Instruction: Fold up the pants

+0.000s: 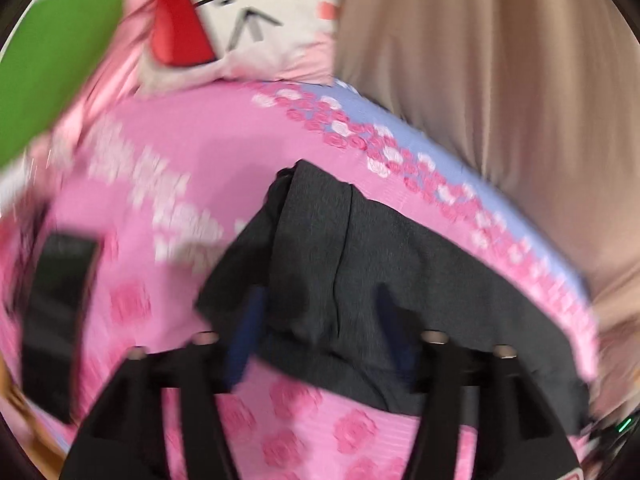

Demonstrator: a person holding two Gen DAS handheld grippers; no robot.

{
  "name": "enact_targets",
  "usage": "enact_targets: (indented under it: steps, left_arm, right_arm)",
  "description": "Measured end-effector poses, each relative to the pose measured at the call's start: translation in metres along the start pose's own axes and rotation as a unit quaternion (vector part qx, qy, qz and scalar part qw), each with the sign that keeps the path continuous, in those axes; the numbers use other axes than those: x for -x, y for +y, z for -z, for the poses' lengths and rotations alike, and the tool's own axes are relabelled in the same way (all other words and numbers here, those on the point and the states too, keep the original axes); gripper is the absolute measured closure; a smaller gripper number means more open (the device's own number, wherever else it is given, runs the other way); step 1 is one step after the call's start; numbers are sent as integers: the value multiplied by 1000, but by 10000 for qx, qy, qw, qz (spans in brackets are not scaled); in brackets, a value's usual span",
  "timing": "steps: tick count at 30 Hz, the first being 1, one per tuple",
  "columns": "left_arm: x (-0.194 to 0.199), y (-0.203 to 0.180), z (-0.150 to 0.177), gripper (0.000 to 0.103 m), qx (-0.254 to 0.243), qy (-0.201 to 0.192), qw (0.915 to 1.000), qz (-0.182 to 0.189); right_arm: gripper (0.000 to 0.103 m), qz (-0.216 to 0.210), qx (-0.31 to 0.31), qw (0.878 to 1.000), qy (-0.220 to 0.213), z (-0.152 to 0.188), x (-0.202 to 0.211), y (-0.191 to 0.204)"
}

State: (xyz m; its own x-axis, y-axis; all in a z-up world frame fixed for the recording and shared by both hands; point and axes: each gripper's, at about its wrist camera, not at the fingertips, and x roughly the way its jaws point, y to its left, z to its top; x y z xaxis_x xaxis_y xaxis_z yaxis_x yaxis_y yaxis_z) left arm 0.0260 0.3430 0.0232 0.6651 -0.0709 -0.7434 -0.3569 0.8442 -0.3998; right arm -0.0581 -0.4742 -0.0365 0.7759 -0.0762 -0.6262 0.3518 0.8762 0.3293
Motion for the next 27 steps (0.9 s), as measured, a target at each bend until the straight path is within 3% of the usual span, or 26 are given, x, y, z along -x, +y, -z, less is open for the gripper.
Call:
enact_targets:
  steps: [1,3,10,11,12,13,18,20,24,27]
  left_arm:
    - [3,4,4,38,187,19,9997,164]
    - [5,7,9,25,488,88,9978,432]
    - [-33,1,7,25,1338,425,9865,839]
    - [-38,-1,4,37,1346,476,9859,874]
    - [-43,-5,0,75,1315,512,9862,862]
    - [-44,-8,-3,100,1185,556,9879,827]
    - [2,13,-17,98,1242,237,9874,949]
    - [13,31,-20,98,1296,296,9870,902]
    - [-3,47,-17,98,1346,549,9884,437]
    - [-15,47,-15,98,1324,562,9891,317]
  right_arm:
    - [46,-50,-90,9999,-91,4,10,-2]
    - [41,-194,-269,9991,-257,9,26,-5]
    - [35,-753,-411,9960,-234,36,45,14]
    - [35,-773,-390,9961,-192,40,44,18]
    - [34,-789,-384,9960,-151,42,41,21]
    - [34,-803,-399,9959,-118,45,40,23]
    - [34,-1110,-678,9915,-84,51,44,20]
    - [34,-1222,-821,9891,-14,49,39,16]
    - [34,-1331,-1070,9852,178,33,17,15]
    - [34,-1774,-1492,9722,337,22,3,15]
